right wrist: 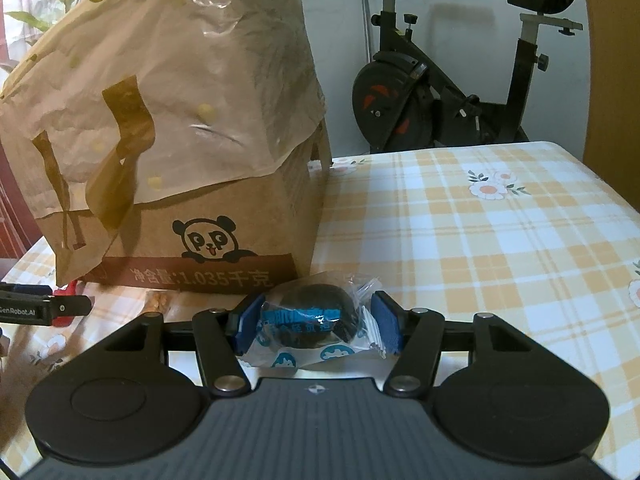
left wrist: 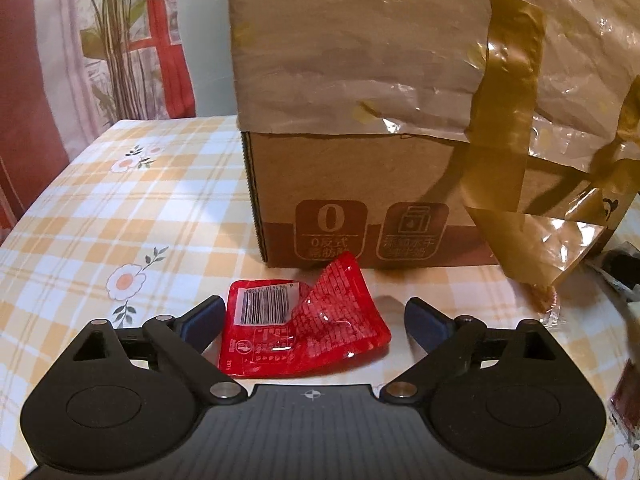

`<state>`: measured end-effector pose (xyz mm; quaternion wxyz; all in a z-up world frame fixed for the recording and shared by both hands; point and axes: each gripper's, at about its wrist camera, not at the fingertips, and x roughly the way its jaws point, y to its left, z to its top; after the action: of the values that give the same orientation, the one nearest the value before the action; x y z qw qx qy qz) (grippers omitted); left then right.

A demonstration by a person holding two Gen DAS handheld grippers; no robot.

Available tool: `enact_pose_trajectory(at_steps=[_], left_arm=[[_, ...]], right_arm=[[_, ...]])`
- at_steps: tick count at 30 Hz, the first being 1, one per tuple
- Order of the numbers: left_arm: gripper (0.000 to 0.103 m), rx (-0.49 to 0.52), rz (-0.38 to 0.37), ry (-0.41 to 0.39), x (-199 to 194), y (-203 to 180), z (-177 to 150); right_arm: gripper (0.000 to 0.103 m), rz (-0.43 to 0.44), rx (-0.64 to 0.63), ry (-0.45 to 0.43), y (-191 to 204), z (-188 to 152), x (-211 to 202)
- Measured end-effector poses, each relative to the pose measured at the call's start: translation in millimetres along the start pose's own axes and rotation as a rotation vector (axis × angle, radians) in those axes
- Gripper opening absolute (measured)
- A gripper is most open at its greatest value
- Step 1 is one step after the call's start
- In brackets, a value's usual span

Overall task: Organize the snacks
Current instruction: 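Grasp the red pouch with the left tool while the right tool grasps the blue-wrapped cake, then carry the red pouch and blue cake over the box and release both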

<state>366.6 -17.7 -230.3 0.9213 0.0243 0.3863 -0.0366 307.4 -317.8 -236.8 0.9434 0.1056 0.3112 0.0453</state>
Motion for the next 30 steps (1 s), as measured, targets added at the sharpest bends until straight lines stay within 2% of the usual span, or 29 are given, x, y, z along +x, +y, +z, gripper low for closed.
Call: enact_pose_trajectory(at_steps=[3, 4, 8, 13, 16, 22, 30], left_arm=[[0.091, -0.002, -0.005, -0.005, -2.5, 2.0, -2.1], [0.084, -0.010, 0.004, -0.010, -5.1, 4.0, -2.8], [0.068, -0.028, 0.007, -0.017, -13.4, 11.4, -7.6], [0.058, -0.057, -0.026, -0.025, -24.4, 22.0, -10.0], [0.038, -0.045, -0.053, -0.051, -37.8, 18.1, -10.6], [0.036, -0.032, -0.090, -0.032, -39.8, 12.8, -15.0], [0.035, -0.050, -0.127, -0.061, -63.2, 21.7, -17.3]], right_arm=[[0.061, 0.005, 0.004, 0.000, -0.7, -0.1, 0.1], [0.061, 0.007, 0.006, -0.001, -1.0, -0.1, 0.1], [0.061, 0.013, 0.013, -0.002, -2.0, -0.4, 0.5], [0.061, 0.020, 0.019, -0.004, -2.2, -0.6, -0.3], [0.060, 0.029, 0.015, -0.006, -1.9, -0.9, -0.5], [0.058, 0.032, -0.015, -0.010, 3.8, -2.4, -2.9], [0.058, 0.004, -0.025, -0.037, 8.9, -1.7, -15.0]])
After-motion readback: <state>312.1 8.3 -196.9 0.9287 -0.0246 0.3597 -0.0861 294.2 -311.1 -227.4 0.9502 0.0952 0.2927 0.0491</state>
